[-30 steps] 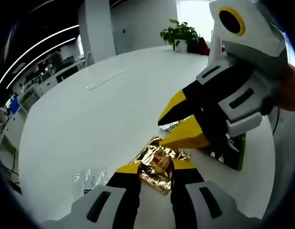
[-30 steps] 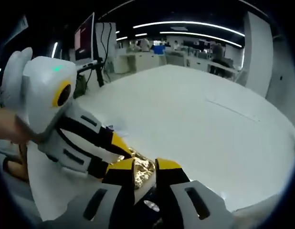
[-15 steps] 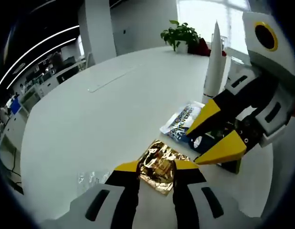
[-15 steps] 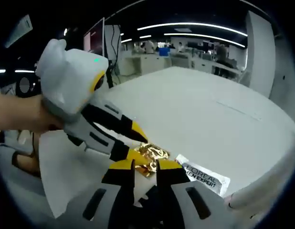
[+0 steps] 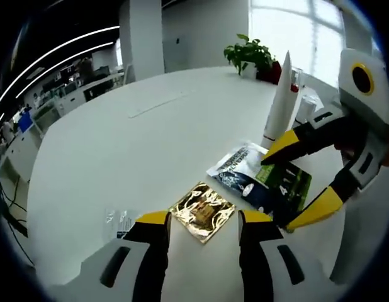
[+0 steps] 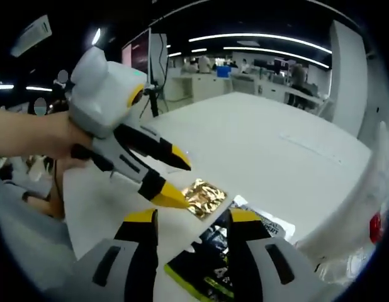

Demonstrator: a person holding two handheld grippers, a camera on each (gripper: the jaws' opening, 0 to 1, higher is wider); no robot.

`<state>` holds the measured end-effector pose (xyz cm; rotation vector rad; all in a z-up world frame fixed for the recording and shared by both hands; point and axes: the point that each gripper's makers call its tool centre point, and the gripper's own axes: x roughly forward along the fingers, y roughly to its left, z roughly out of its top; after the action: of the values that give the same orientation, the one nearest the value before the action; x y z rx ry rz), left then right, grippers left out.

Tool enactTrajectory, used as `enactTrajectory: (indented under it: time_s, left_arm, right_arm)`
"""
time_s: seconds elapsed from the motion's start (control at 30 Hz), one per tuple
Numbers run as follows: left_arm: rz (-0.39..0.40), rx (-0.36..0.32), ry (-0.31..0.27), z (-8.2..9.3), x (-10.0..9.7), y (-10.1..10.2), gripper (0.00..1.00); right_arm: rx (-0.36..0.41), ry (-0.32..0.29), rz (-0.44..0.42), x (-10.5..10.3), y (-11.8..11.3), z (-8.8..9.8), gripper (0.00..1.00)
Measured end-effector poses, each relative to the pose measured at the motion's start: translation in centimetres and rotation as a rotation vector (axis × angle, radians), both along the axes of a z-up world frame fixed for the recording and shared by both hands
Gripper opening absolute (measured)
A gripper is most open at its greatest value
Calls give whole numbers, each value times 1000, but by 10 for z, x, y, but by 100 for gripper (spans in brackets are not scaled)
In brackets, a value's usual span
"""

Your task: Arrange the skincare products in the storage area until every visible bottle or jar stands upright without overlapping.

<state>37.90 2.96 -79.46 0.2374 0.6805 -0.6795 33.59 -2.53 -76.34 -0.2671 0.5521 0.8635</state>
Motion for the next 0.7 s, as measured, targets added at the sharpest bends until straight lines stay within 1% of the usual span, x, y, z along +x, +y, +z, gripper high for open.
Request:
enactTrajectory:
  time_s: [0.1, 0.17, 0.23, 0.3, 0.37, 0.43, 0.6, 0.7]
  left_arm:
    - [5, -20, 2, 8, -8, -1, 50]
    - [15, -33, 8, 11, -14, -1, 53]
    - [19, -44, 9, 18, -23, -2, 57]
    - [30, -58, 15, 22, -32, -2, 60]
    - [38, -69, 21, 22, -37, -2, 63]
    - [44, -73, 26, 21, -43, 0, 64]
    - [77, -100, 43, 25, -62, 6, 68]
    - [97, -121, 52, 27, -74, 7, 72]
  right_arm:
    - [4, -7, 4, -8, -4, 4, 52]
    - [0, -12, 18, -16, -7, 5, 54]
    - [-7, -17, 27, -22, -12, 6, 54]
    - [3, -13, 35, -30, -16, 10, 58]
    - [17, -12, 41, -38, -20, 15, 64]
    - [30, -11, 25, -42, -27, 18, 71]
    - [39, -5, -13, -48, -45, 23, 75]
    - [46, -12, -47, -51, -60, 31, 78]
